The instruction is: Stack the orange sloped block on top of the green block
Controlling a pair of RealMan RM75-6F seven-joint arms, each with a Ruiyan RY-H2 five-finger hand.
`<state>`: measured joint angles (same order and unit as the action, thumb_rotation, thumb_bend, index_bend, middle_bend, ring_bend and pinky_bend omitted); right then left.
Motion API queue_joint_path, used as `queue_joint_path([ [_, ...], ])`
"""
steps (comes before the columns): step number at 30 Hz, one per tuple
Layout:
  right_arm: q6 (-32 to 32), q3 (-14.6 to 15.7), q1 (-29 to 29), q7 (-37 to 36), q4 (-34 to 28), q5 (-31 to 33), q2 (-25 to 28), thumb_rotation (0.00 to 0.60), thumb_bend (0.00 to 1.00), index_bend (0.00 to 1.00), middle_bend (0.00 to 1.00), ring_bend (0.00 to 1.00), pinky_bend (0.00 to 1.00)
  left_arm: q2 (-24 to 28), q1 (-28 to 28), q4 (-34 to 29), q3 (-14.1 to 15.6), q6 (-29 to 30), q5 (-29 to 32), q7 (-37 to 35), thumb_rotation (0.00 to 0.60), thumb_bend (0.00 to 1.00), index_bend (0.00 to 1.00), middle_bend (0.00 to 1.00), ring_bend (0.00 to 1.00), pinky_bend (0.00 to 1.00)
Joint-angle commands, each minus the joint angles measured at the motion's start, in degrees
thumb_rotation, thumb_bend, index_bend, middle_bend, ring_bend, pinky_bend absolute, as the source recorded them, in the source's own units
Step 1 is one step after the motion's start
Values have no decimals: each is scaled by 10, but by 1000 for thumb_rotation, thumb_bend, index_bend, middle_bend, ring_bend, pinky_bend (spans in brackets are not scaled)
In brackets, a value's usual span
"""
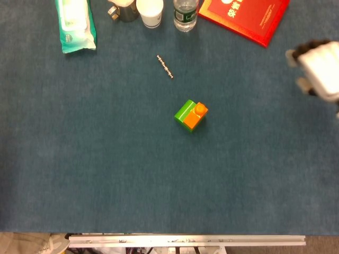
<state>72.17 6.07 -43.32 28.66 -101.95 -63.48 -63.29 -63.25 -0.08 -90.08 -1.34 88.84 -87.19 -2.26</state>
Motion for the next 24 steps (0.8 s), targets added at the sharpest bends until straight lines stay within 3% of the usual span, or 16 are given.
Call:
queue_joint_path([
  [1, 33, 22, 51, -26, -2, -26, 33, 600, 247, 504, 476, 391, 471, 0, -2, -3, -1, 1, -2, 4, 600, 220, 216, 324, 325, 240],
  [13, 132, 48, 193, -81, -6, -93, 86, 600, 247, 518, 482, 397, 471, -5, -7, -21, 0, 2, -12, 31, 600, 220, 216, 324, 325, 238],
  [24, 167, 28, 258, -101, 7, -144, 91, 600, 245, 521, 490, 403, 471, -5, -9, -35, 4, 6, -22, 44, 600, 220, 216, 324, 325, 233],
])
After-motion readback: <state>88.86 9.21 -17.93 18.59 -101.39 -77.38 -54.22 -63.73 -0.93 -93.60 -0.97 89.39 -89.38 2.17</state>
